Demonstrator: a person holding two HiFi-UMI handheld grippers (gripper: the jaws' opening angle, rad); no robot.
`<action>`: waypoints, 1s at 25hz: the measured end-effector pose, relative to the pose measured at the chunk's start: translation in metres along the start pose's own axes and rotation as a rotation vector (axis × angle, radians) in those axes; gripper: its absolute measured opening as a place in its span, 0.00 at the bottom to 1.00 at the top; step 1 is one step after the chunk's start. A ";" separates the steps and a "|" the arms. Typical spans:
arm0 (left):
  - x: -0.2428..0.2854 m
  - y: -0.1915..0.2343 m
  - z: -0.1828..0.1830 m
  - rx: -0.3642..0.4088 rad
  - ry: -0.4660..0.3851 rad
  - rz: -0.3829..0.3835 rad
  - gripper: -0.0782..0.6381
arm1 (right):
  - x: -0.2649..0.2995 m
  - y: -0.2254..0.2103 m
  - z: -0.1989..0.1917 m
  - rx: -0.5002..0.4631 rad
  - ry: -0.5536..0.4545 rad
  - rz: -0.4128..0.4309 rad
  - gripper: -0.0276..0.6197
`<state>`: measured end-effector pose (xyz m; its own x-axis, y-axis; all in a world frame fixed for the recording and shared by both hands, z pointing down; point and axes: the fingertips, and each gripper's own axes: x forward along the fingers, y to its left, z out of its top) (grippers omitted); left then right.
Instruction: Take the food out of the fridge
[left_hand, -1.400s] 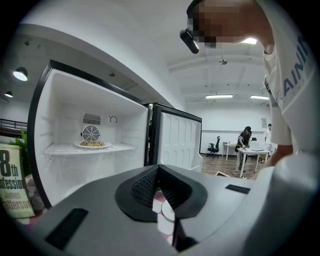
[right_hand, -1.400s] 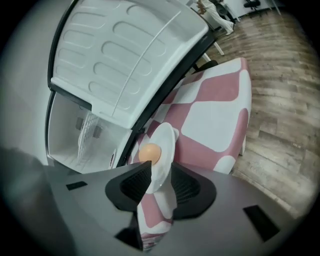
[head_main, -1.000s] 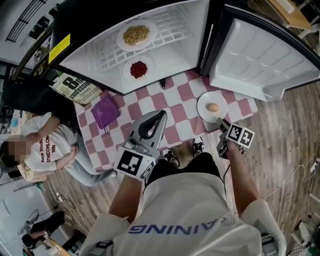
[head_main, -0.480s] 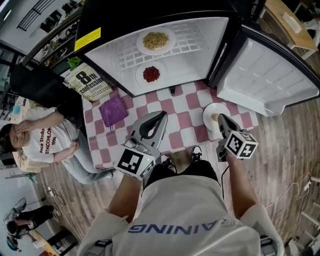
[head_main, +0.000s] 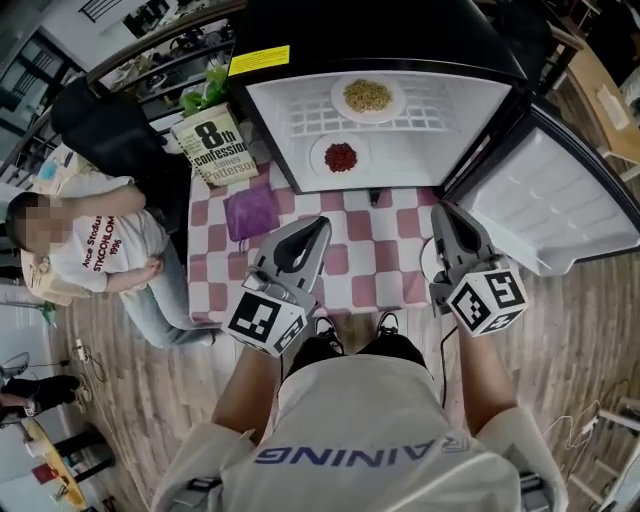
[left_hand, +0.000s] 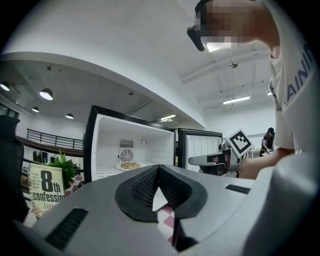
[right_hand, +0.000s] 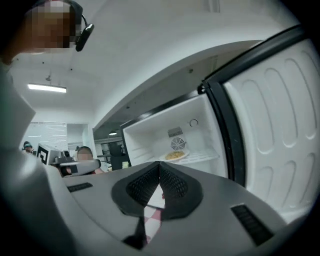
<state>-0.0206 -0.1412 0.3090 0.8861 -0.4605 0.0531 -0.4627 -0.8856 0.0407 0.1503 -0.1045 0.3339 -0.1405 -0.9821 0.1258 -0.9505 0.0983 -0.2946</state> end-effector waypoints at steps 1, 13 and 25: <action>-0.002 0.002 0.003 0.000 -0.009 0.014 0.12 | 0.003 0.007 0.010 -0.017 -0.016 0.024 0.08; -0.015 0.015 0.022 0.017 -0.059 0.060 0.12 | 0.023 0.026 0.021 0.024 -0.015 0.083 0.08; -0.014 0.014 0.022 0.018 -0.061 0.051 0.12 | 0.036 0.013 0.016 0.176 0.018 0.059 0.08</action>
<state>-0.0384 -0.1484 0.2869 0.8618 -0.5073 -0.0068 -0.5070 -0.8616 0.0220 0.1376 -0.1415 0.3197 -0.2009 -0.9722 0.1201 -0.8778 0.1242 -0.4627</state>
